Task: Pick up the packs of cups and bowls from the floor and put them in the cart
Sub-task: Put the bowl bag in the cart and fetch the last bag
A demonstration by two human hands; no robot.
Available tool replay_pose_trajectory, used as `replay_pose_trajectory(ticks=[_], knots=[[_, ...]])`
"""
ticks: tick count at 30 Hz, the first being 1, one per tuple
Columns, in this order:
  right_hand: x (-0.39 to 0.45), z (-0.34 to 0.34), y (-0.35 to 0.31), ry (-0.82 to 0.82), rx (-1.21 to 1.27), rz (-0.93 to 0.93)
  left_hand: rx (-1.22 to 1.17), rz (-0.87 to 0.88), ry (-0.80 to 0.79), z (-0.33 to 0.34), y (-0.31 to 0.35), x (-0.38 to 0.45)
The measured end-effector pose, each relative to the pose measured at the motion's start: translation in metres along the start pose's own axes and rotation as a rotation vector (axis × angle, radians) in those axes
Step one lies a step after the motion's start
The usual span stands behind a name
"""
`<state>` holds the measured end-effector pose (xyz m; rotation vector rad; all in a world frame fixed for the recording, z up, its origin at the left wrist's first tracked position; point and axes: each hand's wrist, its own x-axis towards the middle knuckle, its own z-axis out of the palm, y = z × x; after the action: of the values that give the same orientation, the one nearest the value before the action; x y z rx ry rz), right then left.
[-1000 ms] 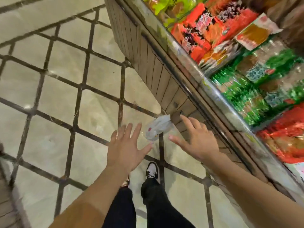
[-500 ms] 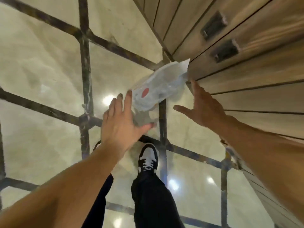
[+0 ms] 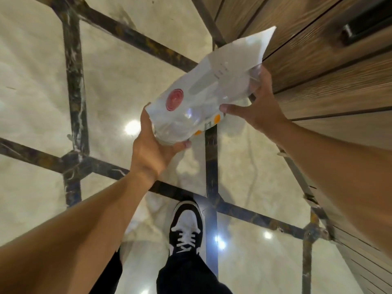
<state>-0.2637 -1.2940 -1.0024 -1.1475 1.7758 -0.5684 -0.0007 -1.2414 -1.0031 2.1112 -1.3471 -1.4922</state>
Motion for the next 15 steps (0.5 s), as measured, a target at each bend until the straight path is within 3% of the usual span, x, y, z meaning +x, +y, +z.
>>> replay_pose_trajectory(ticks=[6, 12, 15], knots=[[-0.026, -0.003, -0.064, 0.131, 0.087, 0.024, -0.148, 0.109, -0.008, -0.043, 0.015, -0.014], [-0.085, -0.035, -0.176, 0.187, -0.058, -0.036, -0.223, 0.252, -0.027, -0.152, 0.078, -0.076], [-0.119, -0.052, -0.241, 0.280, -0.012, -0.112, -0.264, 0.342, -0.039, -0.213, 0.128, -0.109]])
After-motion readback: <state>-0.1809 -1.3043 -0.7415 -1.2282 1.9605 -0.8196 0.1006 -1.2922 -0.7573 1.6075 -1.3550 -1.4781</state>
